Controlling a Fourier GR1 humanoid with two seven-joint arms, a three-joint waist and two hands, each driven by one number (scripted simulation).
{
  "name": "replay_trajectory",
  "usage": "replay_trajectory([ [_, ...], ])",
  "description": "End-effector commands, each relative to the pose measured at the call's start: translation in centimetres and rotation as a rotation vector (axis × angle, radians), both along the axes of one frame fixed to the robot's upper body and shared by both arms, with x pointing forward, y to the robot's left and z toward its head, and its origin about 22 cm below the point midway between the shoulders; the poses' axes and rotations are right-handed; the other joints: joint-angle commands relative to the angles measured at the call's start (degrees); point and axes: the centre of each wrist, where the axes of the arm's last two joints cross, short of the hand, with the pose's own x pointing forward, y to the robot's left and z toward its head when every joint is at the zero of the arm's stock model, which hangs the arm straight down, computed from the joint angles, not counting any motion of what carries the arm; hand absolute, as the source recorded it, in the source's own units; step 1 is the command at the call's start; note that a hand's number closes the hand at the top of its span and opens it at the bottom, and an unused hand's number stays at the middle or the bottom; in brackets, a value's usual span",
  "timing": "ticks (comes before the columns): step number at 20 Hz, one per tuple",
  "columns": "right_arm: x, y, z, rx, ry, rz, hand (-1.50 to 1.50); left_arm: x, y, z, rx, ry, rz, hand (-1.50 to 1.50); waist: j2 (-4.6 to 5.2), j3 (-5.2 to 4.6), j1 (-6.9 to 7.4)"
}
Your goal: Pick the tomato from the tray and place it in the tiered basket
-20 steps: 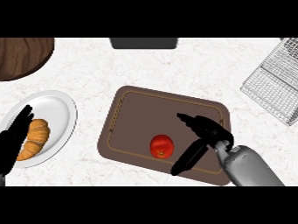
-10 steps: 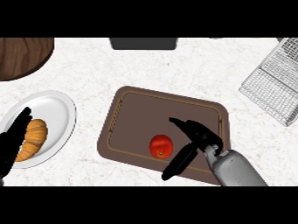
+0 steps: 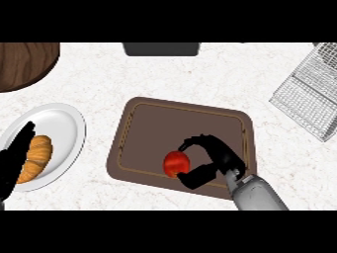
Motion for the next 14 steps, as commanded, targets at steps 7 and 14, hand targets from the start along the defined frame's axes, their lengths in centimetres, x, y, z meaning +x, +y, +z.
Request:
replay_trajectory([
  [7, 4.7, 1.2, 3.6, -0.235, -0.154, -0.277, 1.50, 0.7, -0.6, 0.3, -0.016, 0.026, -0.024, 0.00, 1.70, 0.46, 1.81],
  [14, 10.9, -0.4, 8.6, -0.730, -0.376, -0.637, 1.50, 2.1, -2.2, 1.1, 0.000, -0.003, -0.085, 0.00, 2.37, -0.07, 4.93],
])
